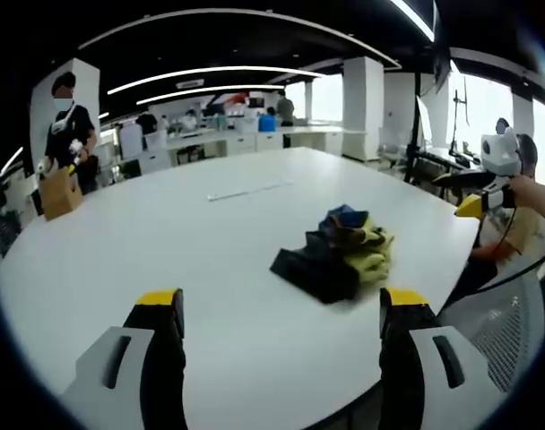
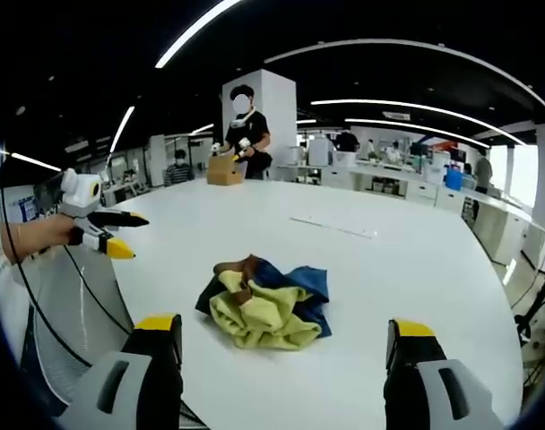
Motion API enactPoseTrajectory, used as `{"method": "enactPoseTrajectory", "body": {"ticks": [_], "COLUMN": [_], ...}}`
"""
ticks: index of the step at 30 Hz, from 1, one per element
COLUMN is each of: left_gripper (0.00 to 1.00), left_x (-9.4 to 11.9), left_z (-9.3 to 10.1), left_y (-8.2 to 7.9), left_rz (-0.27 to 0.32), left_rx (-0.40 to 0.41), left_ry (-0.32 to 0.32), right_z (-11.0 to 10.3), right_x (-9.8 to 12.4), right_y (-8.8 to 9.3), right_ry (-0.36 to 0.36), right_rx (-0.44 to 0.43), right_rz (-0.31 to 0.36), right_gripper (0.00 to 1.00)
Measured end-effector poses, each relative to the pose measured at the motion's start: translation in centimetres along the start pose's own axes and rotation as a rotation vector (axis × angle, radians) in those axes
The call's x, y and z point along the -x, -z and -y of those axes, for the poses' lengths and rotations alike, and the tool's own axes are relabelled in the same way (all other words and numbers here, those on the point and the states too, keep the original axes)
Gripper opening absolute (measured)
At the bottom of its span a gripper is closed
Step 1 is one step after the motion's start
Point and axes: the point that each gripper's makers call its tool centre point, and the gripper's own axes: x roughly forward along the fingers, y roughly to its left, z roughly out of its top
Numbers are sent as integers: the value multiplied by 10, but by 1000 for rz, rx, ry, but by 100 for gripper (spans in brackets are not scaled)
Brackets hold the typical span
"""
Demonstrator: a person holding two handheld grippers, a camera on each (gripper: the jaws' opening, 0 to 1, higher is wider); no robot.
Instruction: Fold the garment on the visible template until the final outline fits inside the template.
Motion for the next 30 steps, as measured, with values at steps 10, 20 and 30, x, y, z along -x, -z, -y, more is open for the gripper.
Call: {"method": "enactPoseTrajectory", "body": {"ticks": [10,20,30], "left_gripper": [83,76,60], "left_x": [-2,-10,-28], "left_z": [6,20,38], "left_y": [-3,1,3], "left_rz": [2,-17,1], "left_rx": [-19,-75,-38], "left_ry": [26,74,166], "right_z": [1,5,5], "right_x": [1,-3,-15], "right_y": [0,6,1], "right_ry": [1,-1,-60], "right_rx": [0,3,-18], "right_rz": [7,-3,20], "right_gripper": [90,78,51]}}
